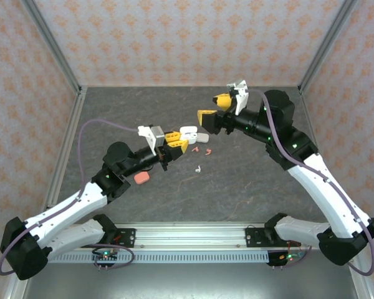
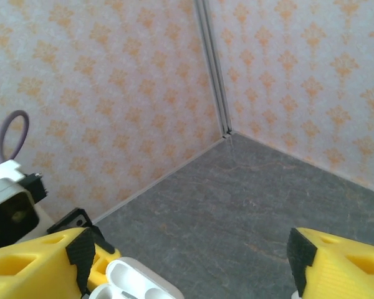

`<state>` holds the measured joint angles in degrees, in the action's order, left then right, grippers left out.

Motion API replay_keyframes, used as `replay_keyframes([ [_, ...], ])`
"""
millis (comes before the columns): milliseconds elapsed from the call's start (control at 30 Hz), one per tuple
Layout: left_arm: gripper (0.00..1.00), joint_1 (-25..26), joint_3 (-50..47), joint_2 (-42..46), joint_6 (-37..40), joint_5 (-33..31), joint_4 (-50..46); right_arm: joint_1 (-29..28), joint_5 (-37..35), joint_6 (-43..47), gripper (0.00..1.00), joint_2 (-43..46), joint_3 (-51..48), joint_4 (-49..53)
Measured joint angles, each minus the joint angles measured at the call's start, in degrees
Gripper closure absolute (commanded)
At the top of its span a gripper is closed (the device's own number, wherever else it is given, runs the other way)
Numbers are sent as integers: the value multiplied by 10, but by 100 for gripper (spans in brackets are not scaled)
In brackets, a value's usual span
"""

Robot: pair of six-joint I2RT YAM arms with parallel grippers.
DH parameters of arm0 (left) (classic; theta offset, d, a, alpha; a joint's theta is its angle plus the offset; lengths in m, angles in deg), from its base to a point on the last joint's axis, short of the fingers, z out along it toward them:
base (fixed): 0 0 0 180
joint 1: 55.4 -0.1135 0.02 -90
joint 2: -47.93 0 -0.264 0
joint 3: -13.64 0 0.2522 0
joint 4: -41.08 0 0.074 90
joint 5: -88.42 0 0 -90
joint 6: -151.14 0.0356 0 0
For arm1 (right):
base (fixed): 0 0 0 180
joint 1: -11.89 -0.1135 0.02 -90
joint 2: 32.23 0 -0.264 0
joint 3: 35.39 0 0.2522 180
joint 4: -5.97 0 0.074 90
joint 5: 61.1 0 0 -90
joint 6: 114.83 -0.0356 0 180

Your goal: Insert wireless bluetooth earbuds into charging case

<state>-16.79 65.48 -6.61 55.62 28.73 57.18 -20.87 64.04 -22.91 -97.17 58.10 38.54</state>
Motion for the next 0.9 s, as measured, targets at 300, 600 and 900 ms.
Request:
replay_keyframes([
  [300,100,7,-7,-2,42,-42,22,3,26,-59,6,-42,3,73],
  [600,100,7,-9,-3,56,-53,26,3,41,-84,9,-59,-14,91],
  [900,100,8,-9,-3,56,-53,25,3,41,-88,15,-64,-19,94],
])
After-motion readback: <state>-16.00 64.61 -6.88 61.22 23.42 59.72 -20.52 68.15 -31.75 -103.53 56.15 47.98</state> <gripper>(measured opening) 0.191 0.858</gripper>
